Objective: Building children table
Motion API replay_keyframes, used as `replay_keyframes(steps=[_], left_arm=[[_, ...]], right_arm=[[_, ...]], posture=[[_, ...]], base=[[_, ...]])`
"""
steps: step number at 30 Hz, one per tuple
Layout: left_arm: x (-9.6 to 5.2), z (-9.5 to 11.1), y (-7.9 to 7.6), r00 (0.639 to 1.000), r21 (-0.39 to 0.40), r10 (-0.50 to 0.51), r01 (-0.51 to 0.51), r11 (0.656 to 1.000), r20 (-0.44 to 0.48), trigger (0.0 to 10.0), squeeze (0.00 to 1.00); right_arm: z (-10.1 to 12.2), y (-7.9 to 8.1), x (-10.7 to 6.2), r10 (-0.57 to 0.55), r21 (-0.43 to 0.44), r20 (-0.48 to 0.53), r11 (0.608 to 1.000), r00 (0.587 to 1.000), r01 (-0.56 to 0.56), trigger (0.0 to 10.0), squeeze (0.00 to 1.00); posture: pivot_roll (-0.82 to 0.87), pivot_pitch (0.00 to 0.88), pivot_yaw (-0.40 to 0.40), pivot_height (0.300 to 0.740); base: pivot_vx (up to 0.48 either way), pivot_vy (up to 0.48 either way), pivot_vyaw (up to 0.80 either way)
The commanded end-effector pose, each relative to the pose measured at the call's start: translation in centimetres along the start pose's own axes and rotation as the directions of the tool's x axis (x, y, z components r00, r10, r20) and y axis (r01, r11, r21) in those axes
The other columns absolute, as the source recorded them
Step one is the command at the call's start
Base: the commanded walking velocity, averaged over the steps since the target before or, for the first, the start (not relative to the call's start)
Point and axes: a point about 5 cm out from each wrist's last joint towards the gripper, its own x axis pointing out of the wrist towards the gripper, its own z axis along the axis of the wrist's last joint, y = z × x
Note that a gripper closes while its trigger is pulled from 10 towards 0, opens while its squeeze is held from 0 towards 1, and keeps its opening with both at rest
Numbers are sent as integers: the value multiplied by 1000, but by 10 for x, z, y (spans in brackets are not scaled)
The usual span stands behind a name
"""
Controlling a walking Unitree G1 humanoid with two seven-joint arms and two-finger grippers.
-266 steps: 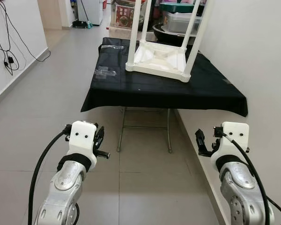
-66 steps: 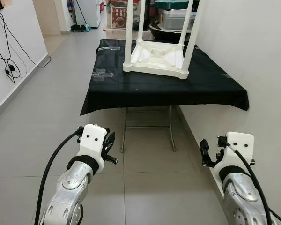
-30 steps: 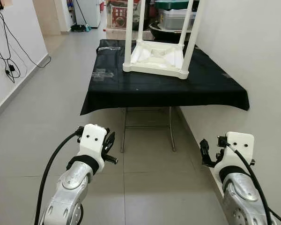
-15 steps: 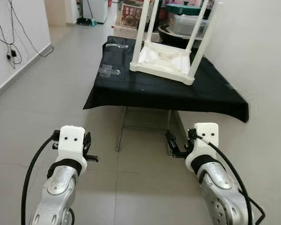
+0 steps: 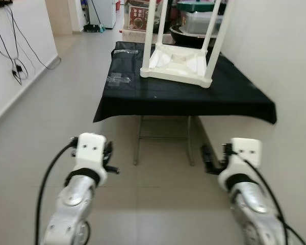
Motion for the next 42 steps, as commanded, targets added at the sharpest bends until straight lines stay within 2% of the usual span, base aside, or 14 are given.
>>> replay_keyframes(steps=[1, 9, 15, 18, 24, 27, 28, 39, 40, 41, 42], left_arm=[[4, -1, -4, 1000, -8, -29, 29, 1000, -1, 10000, 0], [3, 5, -3, 999, 26, -9, 8, 1000, 41, 10000, 0], [-1, 5, 3, 997, 105, 40, -47, 993, 71, 10000, 0], [-2, 7, 5, 994, 101, 52, -61, 993, 94, 10000, 0], [-2, 8, 9, 991, 81, 55, -65, 995, 119, 10000, 0], [-4, 12, 15, 987, 2, 64, -65, 998, 147, 10000, 0], [-5, 14, 15, 984, -25, 57, -53, 998, 169, 10000, 0], [-8, 19, 8, 973, -72, 38, -23, 997, 227, 10000, 0], [-8, 20, 9, 970, -62, 42, -28, 998, 238, 10000, 475], [-8, 20, 9, 970, -62, 42, -28, 998, 238, 10000, 475], [-9, 19, 11, 970, -51, 54, -43, 998, 239, 10000, 957]], right_arm=[[-2, -5, -5, -36, -12, -13, 999, 999, 36, 10000, 0], [-2, -1, -6, -14, -29, 6, 999, 1000, 15, 10000, 0], [1, 2, -2, -6, -20, 22, 1000, 1000, 7, 10000, 0], [1, 2, 0, -14, -14, 27, 1000, 1000, 14, 10000, 0], [2, 3, 0, -29, -1, 39, 1000, 999, 29, 10000, 0], [3, 2, 1, -46, 13, 56, 999, 997, 46, 10000, 0], [4, 2, 1, -43, 15, 62, 999, 997, 42, 10000, 0], [10, 7, 2, 0, 29, 103, 1000, 995, -3, 10000, 0], [11, 7, 3, 5, 31, 105, 999, 995, -8, 10000, 0], [11, 7, 3, 5, 31, 105, 999, 995, -8, 10000, 0], [11, 7, 3, 7, 33, 104, 999, 995, -11, 10000, 0]], posture=[[22, 0, -42, 740], [44, 0, -63, 740], [66, 0, -78, 740], [74, 0, -81, 740], [79, 0, -82, 740], [85, 0, -86, 740], [86, 0, -89, 740], [88, 0, -96, 740], [89, 0, -97, 740], [89, 0, -97, 740], [90, 0, -98, 740]], base=[[0, 0, 0], [0, 0, 0], [0, 0, 0], [0, 0, 0], [0, 0, 0], [0, 0, 0], [0, 0, 0], [0, 0, 0], [0, 0, 0], [0, 0, 0], [0, 0, 0]])
